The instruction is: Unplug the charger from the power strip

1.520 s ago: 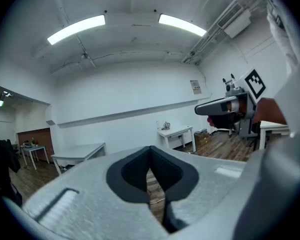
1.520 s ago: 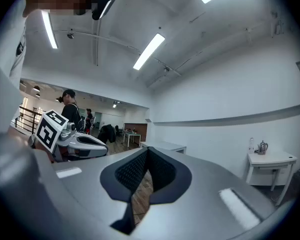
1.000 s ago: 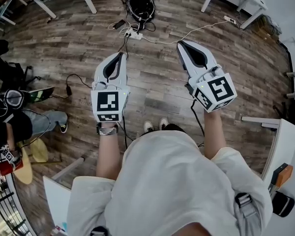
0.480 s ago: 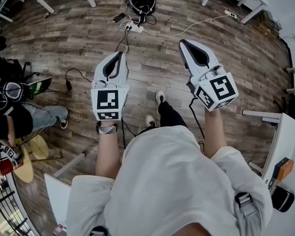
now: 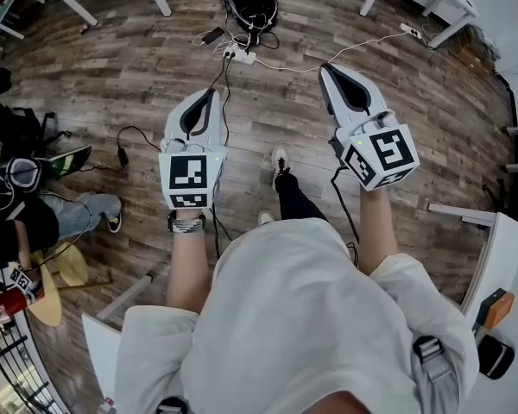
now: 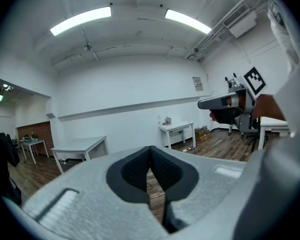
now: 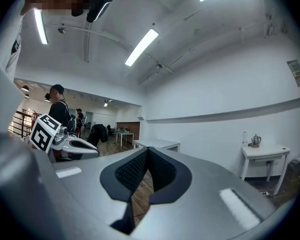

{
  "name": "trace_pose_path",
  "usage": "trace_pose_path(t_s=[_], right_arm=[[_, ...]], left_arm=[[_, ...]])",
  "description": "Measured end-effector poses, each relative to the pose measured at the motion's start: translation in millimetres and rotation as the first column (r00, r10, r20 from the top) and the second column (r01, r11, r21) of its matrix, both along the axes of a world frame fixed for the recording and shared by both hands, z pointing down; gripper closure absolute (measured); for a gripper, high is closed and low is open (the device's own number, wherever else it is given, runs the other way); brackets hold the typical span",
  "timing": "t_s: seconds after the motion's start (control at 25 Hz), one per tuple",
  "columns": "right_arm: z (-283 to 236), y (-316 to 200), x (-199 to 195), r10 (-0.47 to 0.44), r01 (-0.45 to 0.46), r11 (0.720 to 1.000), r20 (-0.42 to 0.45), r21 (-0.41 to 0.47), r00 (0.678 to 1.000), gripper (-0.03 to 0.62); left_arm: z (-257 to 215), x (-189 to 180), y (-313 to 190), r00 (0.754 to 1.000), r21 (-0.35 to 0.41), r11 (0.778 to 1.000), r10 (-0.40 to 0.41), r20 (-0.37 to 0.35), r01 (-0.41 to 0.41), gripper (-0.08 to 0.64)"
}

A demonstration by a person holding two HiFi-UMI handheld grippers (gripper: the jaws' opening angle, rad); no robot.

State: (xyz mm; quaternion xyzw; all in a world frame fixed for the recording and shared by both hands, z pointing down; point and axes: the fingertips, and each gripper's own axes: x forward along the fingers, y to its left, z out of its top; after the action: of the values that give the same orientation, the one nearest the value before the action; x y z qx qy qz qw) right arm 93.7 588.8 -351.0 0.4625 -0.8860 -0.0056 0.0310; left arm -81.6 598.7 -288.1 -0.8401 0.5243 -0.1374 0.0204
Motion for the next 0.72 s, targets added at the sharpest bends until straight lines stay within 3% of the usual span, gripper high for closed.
trace_pose_path(t_s=[0.72], right_arm=[[10.9, -202.6, 38.8, -0.047, 0.047, 0.998, 0.007, -0.044, 0.999, 0.592]], left_arm=[[0.2, 33.9, -190.8, 0.998, -0.024, 0.998, -0.056, 0.004, 0.056, 0.557]])
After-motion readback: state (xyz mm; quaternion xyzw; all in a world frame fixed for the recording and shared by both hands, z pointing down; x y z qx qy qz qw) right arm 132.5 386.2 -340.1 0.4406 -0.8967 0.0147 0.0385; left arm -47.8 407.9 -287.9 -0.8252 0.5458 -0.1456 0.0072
